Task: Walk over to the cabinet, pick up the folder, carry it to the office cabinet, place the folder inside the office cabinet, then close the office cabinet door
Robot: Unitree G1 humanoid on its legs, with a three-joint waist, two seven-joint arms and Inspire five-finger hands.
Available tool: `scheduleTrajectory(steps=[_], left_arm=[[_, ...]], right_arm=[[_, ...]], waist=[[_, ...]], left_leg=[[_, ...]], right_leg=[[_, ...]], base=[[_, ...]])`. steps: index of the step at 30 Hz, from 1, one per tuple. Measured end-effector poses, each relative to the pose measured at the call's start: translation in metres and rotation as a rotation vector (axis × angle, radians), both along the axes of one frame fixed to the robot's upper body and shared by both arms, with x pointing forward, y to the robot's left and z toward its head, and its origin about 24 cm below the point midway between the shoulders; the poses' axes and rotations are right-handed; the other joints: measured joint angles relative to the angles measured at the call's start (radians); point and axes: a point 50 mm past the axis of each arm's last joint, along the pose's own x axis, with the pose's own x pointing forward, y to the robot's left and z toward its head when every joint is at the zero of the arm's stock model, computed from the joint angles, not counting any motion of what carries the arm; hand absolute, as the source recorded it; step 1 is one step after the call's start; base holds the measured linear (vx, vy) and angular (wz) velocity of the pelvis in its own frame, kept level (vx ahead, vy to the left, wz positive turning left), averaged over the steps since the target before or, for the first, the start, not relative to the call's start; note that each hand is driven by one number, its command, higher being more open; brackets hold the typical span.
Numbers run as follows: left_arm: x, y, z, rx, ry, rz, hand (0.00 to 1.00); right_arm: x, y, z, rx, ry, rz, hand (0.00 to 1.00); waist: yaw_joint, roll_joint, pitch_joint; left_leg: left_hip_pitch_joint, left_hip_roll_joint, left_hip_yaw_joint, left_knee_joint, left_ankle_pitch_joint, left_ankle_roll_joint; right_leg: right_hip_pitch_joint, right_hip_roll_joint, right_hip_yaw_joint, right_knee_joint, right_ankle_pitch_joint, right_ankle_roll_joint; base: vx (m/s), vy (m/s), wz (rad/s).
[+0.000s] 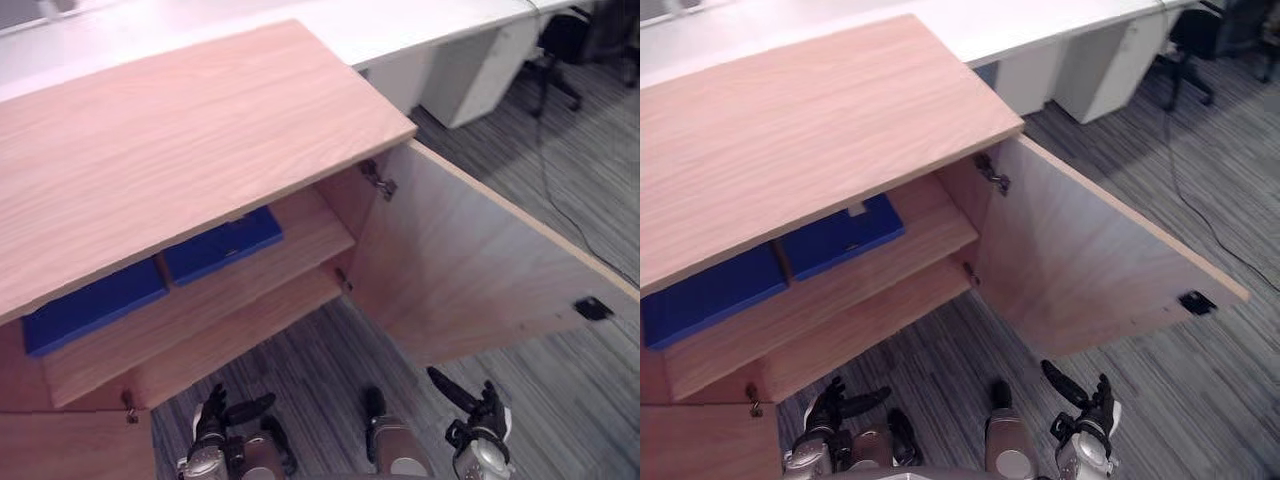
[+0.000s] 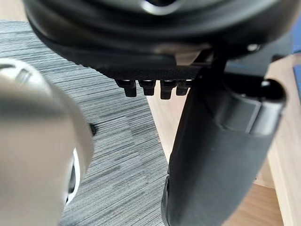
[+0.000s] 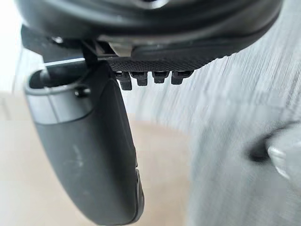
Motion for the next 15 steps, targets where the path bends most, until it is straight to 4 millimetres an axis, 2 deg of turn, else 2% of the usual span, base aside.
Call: scheduleTrajectory(steps=[2,4,8,12,15], left_arm=[[-0.001,-0.002,-0.001,-0.008,0.004,0.007,1.0],[-0.008,-0.009,-0.007,-0.031,0.036,0.007,1.0],[-0.015,-0.012,-0.011,-0.041,0.073,-0.01,1.0],[-0.017,-0.011,-0.012,-0.024,0.095,-0.071,1.0],[-0.015,-0.001,-0.01,0.013,0.093,-0.136,1.0]], right_arm=[[0.004,-0.015,0.013,-0.062,-0.052,-0.05,1.0],[0.01,-0.03,0.024,-0.115,-0.087,-0.074,1.0],[0.029,-0.048,0.043,-0.188,-0.148,-0.031,1.0],[0.05,-0.077,0.065,-0.296,-0.165,0.099,1.0],[0.067,-0.093,0.074,-0.358,-0.117,0.246,1.0]], waist=[[-0.006,0.011,-0.002],[-0.003,0.021,-0.011],[-0.003,0.03,-0.018],[-0.001,0.052,-0.03],[-0.003,0.064,-0.032]], left_leg=[[0.001,-0.015,-0.014,-0.019,0.018,-0.016],[0.022,-0.048,-0.087,-0.083,0.049,-0.016],[0.054,-0.065,-0.123,-0.164,0.081,-0.025],[0.099,-0.094,-0.154,-0.228,0.099,-0.024],[0.107,-0.119,-0.193,-0.264,0.119,-0.019]], right_leg=[[0.017,0.002,0.006,-0.064,0.012,0.049],[0.039,0.019,0.017,-0.108,0.029,0.048],[0.068,0.038,0.025,-0.17,0.059,0.048],[0.115,0.025,0.014,-0.209,0.064,0.052],[0.128,0.008,0.005,-0.239,0.079,0.061]], base=[[0.04,-0.051,-0.33],[0.1,-0.057,-0.22],[0.12,-0.069,-0.13],[0.07,0.032,0.1],[0.01,0.046,0.11]])
